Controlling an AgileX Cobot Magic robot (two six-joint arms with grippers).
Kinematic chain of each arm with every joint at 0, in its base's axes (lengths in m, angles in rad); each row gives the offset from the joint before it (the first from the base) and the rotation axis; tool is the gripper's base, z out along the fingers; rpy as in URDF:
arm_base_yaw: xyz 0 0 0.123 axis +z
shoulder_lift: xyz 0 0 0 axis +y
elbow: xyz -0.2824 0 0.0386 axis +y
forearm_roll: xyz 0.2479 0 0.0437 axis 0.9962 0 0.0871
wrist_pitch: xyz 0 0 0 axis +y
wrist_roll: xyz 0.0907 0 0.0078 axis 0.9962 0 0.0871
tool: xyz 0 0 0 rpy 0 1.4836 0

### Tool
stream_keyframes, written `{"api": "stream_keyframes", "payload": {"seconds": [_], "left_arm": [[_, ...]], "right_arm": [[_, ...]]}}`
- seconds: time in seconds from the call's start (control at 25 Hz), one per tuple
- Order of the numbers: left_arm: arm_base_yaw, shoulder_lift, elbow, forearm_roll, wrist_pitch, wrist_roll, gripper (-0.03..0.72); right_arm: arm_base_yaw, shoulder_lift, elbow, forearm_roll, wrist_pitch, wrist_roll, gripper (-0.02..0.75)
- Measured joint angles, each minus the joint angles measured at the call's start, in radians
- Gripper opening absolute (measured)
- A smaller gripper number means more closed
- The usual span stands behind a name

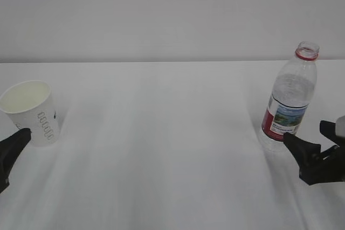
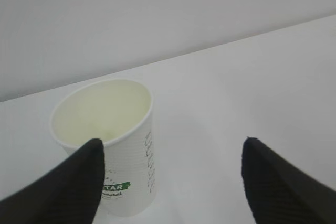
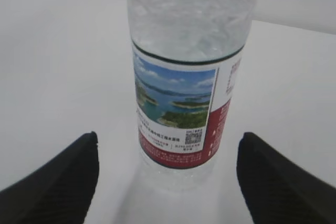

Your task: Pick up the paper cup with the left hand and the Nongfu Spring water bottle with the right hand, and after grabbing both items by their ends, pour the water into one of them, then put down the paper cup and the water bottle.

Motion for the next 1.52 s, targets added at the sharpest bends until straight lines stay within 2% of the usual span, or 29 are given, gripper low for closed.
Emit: {"api": "stream_keyframes", "payload": {"seconds": [0.6, 1.52], "left_arm": [[0.0, 0.0, 0.0, 0.005, 0.0, -0.002, 0.589], [0.0, 0.0, 0.0, 0.005, -0.014, -0.002, 0.587]], "right_arm": [[0.0, 0.007, -0.076, 0.026, 0.0, 0.042, 0.623], [0.0, 0.201, -0.224, -0.02, -0.002, 0.064, 0.623]]}}
